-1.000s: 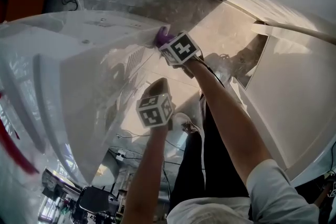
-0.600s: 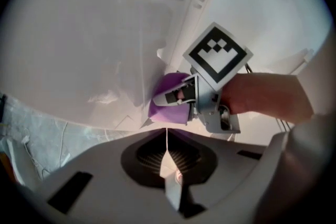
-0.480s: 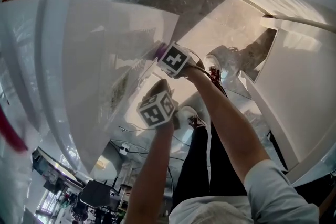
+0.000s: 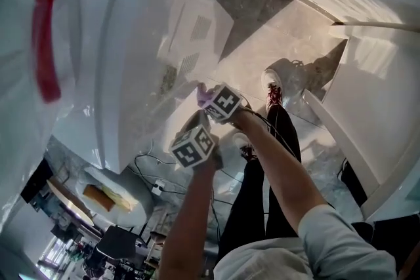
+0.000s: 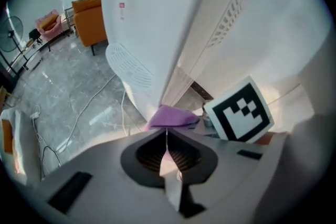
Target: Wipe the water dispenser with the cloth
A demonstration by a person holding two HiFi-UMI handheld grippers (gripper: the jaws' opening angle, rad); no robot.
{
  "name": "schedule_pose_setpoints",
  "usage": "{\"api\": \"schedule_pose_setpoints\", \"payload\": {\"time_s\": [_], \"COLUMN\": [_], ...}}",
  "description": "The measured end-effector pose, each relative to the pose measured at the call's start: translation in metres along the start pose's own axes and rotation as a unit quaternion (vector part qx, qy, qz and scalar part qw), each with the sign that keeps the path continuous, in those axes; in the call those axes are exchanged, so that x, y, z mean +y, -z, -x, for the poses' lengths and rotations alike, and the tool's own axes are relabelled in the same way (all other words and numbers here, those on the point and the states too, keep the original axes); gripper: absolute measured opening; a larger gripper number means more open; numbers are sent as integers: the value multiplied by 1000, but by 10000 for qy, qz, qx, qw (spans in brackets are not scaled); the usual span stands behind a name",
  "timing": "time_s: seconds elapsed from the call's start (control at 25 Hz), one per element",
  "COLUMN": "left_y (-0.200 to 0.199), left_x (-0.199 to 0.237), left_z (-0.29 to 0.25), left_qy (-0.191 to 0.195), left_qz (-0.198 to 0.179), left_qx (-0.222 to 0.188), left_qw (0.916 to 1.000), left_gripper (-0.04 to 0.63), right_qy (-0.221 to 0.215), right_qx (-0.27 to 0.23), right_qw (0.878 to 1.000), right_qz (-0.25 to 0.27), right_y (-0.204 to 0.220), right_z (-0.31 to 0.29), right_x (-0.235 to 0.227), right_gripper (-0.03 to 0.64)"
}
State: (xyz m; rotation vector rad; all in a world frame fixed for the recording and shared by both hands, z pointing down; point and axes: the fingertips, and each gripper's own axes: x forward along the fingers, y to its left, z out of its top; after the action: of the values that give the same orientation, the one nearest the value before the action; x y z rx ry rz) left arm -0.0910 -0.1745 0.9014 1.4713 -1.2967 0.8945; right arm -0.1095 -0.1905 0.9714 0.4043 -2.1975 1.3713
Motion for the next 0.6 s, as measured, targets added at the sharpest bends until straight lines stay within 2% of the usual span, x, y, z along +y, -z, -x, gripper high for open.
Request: {"api": "schedule_pose_setpoints", "payload": {"time_s": [0.08,0.16,0.32,0.44,0.6], "left_y": [7,9,7,6,11], "left_x": [7,12,17,23,23], "left_z": [13,28,64,94,136], "left_qy": [-38,-47,4,77,195], "left_qz": [-60,-298,-771,-749,-834], "left_qx": [19,11,-187,-391,-626], "left_qw": [10000,9995,9968,9964,9944], "left_gripper": [18,18,18,18,18], "right_qy": [161,334,675,914,1258], "right_qx": [-124,-157,-343,-656,-1091], "right_qw": [9996,9986,9968,9929,9859], "right_qz": [-202,-367,-268,-376,-189], "right_y": [13,25,28,21,3], "right_z": [7,20,53,93,153], "right_x": [7,15,36,60,100], "right_gripper": [66,66,66,66,66]}}
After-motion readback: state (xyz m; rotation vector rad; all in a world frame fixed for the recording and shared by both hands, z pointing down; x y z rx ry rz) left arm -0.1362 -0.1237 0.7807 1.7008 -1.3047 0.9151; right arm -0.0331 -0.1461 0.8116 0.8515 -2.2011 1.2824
